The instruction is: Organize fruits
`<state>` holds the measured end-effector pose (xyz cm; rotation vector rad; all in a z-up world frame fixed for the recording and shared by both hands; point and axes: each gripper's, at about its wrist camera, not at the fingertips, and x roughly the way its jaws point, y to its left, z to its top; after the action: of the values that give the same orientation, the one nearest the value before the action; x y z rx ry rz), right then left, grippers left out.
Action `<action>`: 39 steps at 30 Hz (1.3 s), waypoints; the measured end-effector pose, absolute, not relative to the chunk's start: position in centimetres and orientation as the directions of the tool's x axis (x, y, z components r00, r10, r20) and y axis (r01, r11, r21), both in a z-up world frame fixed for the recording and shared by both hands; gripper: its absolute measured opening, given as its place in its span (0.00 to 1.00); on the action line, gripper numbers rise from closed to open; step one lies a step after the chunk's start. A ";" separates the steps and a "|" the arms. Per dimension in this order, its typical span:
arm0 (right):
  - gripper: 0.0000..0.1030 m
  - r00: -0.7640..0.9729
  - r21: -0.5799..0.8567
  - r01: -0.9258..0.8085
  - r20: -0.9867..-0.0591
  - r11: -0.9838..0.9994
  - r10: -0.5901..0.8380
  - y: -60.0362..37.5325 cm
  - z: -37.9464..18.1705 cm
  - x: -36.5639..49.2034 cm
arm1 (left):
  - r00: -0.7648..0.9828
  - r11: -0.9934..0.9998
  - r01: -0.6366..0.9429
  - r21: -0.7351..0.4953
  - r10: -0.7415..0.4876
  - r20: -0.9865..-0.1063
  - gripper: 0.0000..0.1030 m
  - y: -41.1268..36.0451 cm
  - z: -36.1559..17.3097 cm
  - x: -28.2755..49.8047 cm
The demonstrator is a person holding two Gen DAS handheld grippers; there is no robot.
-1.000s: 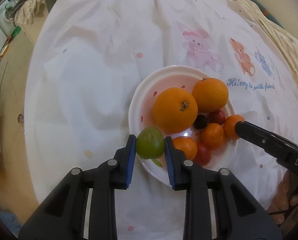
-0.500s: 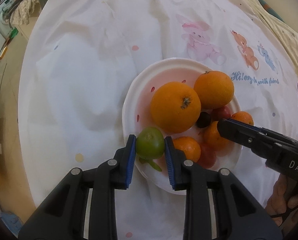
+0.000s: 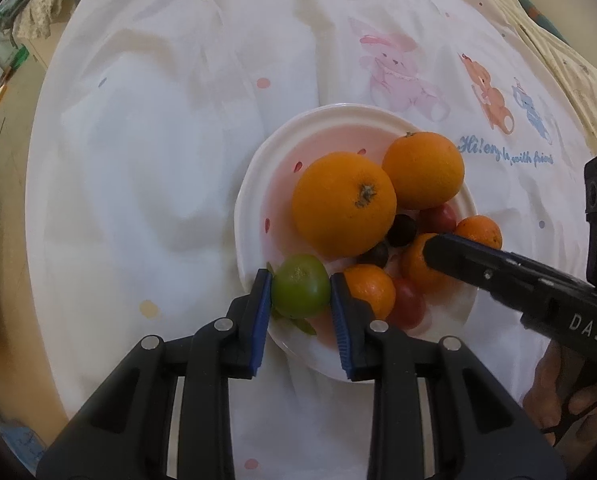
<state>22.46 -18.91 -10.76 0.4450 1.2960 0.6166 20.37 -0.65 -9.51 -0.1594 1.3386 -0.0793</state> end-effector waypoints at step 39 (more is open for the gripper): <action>0.99 0.522 0.401 -0.248 -0.712 0.882 0.470 -24.5 0.0 9.2 | 0.619 0.997 -0.066 -0.041 0.008 -0.785 0.98 1.6 1.5 5.9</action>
<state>9.23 -24.46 0.00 0.2630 0.9274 0.4358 5.93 1.58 1.54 -0.0683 0.9020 0.0424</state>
